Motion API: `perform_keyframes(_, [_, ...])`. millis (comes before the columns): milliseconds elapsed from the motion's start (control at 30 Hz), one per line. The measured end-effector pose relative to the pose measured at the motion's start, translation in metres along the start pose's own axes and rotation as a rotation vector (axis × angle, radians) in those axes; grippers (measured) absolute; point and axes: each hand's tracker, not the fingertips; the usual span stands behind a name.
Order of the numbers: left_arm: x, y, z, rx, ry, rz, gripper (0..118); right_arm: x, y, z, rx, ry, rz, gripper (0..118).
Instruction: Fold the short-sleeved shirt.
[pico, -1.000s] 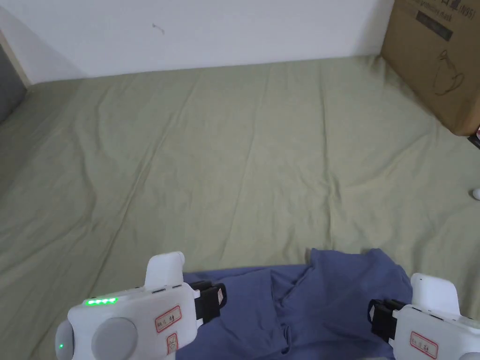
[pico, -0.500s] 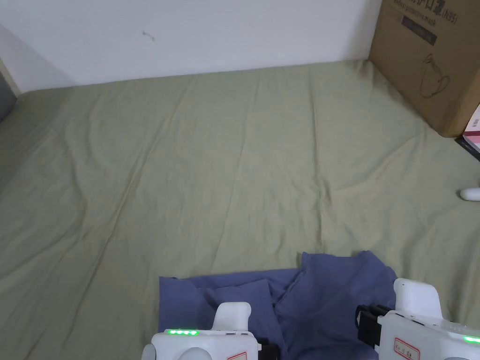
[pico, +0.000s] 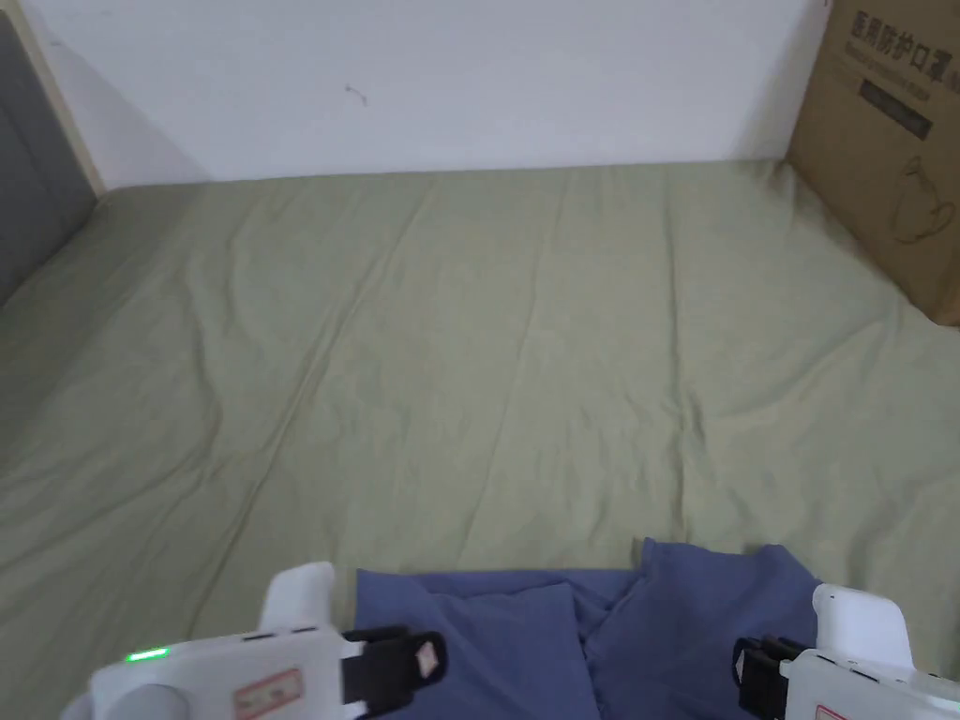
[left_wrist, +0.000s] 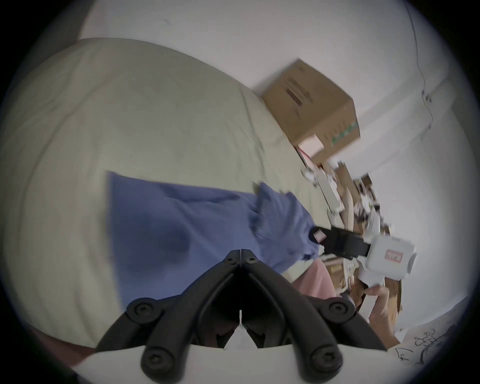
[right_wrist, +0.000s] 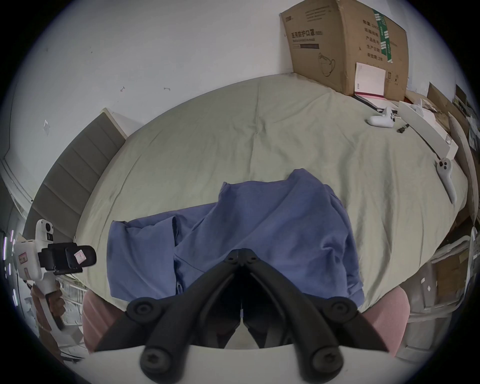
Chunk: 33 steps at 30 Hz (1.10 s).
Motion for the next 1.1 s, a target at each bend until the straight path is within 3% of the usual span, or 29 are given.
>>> perform_keyframes(200, [-0.057,0.000,0.030,0.036,0.018,0.082,0,-0.019,0.003,-0.008,-0.019,0.023,0.036,0])
perform_keyframes(367, [-0.069,-0.003,0.021,0.049,-0.002,0.114,2,-0.034,0.007,-0.012,-0.029,0.039,0.061,0])
perform_keyframes(400, [-0.071,-0.002,0.016,0.039,-0.015,0.106,16,-0.036,0.008,-0.013,-0.033,0.040,0.070,0])
perform_keyframes(467, [-0.080,-0.001,0.001,0.025,-0.038,0.111,64,-0.041,0.009,-0.013,-0.037,0.033,0.088,0])
perform_keyframes(567, [-0.091,0.002,-0.023,-0.078,-0.049,0.147,90,-0.044,0.009,-0.014,-0.045,0.026,0.105,0])
perform_keyframes(767, [-0.110,-0.003,-0.049,-0.041,-0.280,0.288,87,-0.050,0.008,-0.018,-0.071,0.003,0.131,0])
perform_keyframes(800, [-0.115,-0.002,-0.054,-0.054,-0.322,0.317,75,-0.050,0.008,-0.019,-0.076,0.003,0.131,0])
perform_keyframes(833, [-0.119,-0.002,-0.059,-0.067,-0.338,0.340,50,-0.051,0.008,-0.021,-0.081,0.004,0.132,0])
perform_keyframes(867, [-0.115,-0.004,-0.060,-0.065,-0.335,0.369,13,-0.052,0.008,-0.022,-0.085,0.004,0.134,0])
perform_keyframes(967, [-0.112,-0.006,-0.065,-0.088,-0.191,0.280,12,-0.057,0.008,-0.024,-0.092,0.003,0.144,0])
perform_keyframes(1067, [-0.122,-0.004,-0.057,-0.075,-0.296,0.372,11,-0.061,0.010,-0.026,-0.101,0.007,0.158,0])
perform_keyframes(1100, [-0.120,-0.002,-0.051,-0.076,-0.279,0.319,11,-0.062,0.010,-0.026,-0.102,0.003,0.164,0])
